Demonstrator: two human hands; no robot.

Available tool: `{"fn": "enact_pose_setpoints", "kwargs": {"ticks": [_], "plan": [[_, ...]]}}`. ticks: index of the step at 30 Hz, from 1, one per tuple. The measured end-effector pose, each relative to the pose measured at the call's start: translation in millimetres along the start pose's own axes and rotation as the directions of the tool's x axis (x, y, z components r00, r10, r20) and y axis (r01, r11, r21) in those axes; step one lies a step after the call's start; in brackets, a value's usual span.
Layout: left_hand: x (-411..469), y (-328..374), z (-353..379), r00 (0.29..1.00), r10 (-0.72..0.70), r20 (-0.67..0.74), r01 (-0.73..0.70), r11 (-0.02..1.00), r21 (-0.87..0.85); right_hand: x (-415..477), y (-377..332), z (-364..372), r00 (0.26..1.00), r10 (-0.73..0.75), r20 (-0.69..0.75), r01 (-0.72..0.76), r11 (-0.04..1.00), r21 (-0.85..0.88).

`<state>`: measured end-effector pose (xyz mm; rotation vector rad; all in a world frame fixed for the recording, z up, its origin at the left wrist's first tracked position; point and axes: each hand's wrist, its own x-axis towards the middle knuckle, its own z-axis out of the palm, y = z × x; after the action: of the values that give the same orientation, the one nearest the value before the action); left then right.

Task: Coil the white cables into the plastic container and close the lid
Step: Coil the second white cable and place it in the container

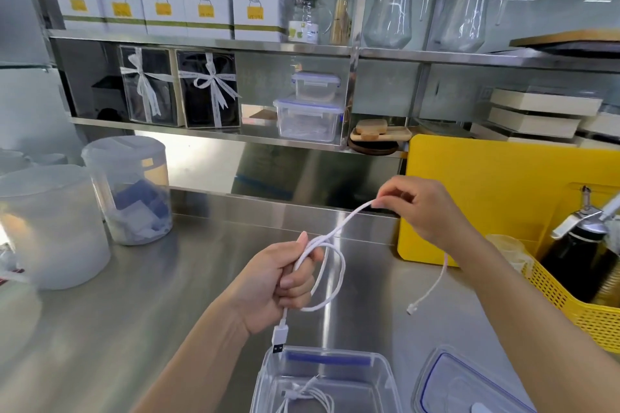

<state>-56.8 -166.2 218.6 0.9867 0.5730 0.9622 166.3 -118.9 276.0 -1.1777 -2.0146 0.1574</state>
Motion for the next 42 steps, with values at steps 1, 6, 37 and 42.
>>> {"fn": "enact_pose_setpoints", "kwargs": {"ticks": [1, 6, 37, 42], "plan": [[-3.4, 0.9, -1.3, 1.0, 0.003, 0.016, -0.003, 1.0, -0.018, 0.4, 5.1, -2.0, 0.999, 0.017, -0.041, -0.016, 1.0, 0.02], [-11.3, 5.4, -2.5, 0.994, 0.018, 0.106, 0.002, 0.983, -0.182, -2.9, 24.9, 14.1, 0.994, 0.103, -0.049, -0.103, 0.995, -0.001], [-12.0, 12.0, -5.1, 0.99, -0.142, -0.027, 0.138, 0.879, 0.456, -38.1, -54.5, 56.8, 0.905, -0.098, 0.413, 0.028, 0.985, 0.172], [-4.7, 12.1, 0.0, 0.99, 0.096, -0.107, -0.042, 0.906, 0.421, -36.0, -47.6, 64.5, 0.965, 0.034, 0.261, -0.113, 0.948, 0.296]]}}
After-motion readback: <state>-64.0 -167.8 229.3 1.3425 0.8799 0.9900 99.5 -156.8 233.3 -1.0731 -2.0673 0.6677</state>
